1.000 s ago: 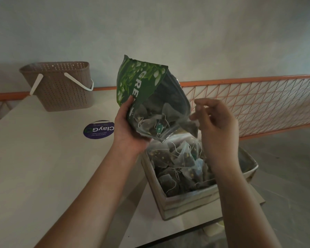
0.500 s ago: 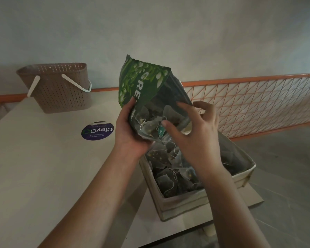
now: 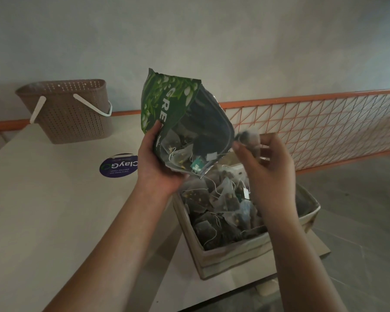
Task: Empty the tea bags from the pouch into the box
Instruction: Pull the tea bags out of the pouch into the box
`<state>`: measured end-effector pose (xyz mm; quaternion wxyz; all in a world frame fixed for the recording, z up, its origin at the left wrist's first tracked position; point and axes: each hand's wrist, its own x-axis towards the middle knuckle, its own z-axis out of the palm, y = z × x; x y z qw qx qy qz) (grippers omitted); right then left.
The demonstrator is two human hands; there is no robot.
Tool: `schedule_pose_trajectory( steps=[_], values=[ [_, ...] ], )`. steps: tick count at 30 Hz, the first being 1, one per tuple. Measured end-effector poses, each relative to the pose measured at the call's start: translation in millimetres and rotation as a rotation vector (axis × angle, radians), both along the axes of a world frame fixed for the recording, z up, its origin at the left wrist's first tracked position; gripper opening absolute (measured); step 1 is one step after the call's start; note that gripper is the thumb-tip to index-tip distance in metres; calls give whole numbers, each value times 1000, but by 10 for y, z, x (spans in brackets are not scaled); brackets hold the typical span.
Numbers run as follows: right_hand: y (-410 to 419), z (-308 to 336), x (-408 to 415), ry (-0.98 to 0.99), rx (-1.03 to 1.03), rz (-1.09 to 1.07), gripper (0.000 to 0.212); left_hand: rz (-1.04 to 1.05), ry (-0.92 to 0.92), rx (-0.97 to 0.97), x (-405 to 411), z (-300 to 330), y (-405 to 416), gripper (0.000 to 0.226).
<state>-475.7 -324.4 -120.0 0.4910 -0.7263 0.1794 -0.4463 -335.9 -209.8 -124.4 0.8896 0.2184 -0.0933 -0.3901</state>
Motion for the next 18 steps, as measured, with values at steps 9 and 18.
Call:
schedule_pose_trajectory(
  steps=[9,18],
  values=[
    [-115,-113,-133,-17,1,-67,22,-25,-2,-2,-22,1,25,48],
    [107,-191,-47,407,-350,-53,32,28,16,-35,-36,8,7,46]
  ],
)
